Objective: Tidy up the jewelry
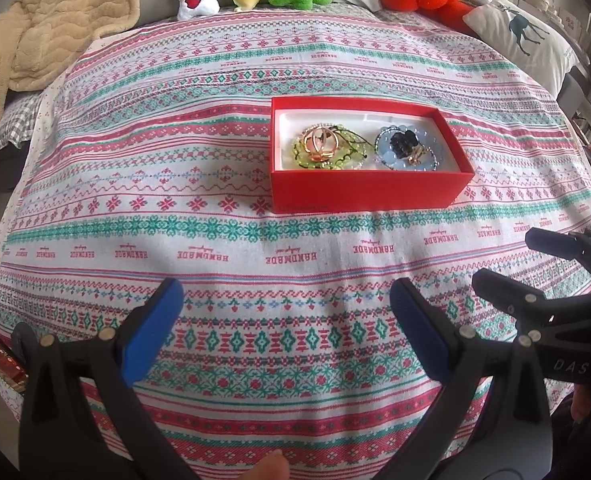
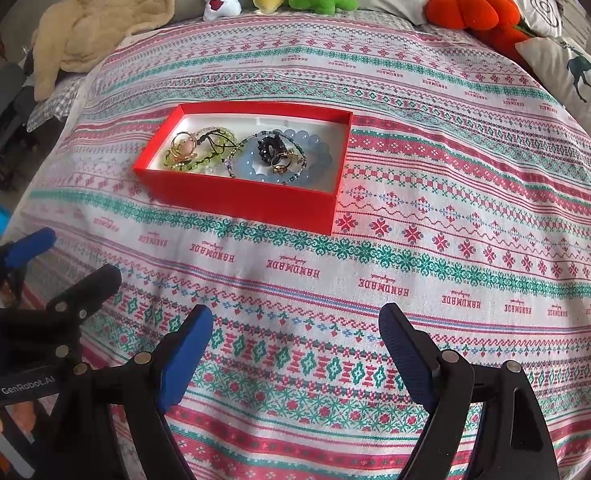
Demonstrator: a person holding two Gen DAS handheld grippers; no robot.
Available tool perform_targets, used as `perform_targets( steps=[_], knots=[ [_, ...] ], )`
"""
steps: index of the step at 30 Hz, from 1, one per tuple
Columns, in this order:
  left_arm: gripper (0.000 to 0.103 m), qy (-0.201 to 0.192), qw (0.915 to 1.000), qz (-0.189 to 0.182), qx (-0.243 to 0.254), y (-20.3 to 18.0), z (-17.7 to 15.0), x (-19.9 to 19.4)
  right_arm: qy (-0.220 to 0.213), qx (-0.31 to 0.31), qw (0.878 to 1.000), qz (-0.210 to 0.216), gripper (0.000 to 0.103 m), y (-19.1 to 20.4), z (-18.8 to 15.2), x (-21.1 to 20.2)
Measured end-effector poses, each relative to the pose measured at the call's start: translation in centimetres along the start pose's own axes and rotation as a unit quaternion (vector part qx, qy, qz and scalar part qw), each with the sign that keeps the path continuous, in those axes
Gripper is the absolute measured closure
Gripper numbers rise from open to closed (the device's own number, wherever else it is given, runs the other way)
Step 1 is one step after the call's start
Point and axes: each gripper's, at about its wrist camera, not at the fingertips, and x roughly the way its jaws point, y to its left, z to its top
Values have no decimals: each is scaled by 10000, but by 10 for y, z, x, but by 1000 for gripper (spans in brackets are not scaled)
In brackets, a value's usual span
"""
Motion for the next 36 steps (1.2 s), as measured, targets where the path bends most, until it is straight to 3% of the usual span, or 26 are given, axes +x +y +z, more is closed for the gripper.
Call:
perform_targets(
  steps=[36],
  knots=[
    [0, 106, 9999, 48, -57, 1, -3, 3, -36, 92, 9999, -54, 17, -2, -3, 0]
  ],
)
